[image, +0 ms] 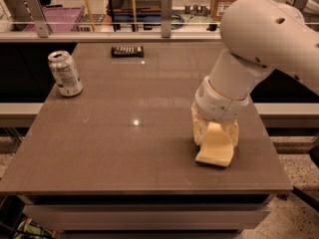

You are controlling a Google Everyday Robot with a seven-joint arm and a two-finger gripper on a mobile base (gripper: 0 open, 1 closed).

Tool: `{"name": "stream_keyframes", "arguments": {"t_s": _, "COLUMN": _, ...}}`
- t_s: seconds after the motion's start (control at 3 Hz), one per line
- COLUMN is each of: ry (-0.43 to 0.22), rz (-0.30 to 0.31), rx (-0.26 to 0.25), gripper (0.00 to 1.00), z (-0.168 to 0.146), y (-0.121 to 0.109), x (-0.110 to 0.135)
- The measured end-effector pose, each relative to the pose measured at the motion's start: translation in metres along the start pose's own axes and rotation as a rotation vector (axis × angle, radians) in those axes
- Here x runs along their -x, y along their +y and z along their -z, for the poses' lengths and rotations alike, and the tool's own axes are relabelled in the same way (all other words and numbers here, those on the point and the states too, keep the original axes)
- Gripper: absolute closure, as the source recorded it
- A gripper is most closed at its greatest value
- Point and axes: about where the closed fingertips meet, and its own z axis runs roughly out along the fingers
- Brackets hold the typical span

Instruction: Move sponge near 7up can

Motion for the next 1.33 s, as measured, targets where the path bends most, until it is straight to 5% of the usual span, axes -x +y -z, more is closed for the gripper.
{"name": "stream_keyframes", "arguments": {"t_s": 0.33, "ry": 0.0, "rz": 0.0, "rx": 0.0, "gripper": 1.0, "z": 0.002, "y": 0.0, "x": 0.0}}
{"name": "stream_keyframes", "arguments": {"t_s": 1.33, "ry": 0.036, "rz": 0.017, "rx": -0.062, "gripper": 1.0, "z": 0.01, "y": -0.014, "x": -0.023}}
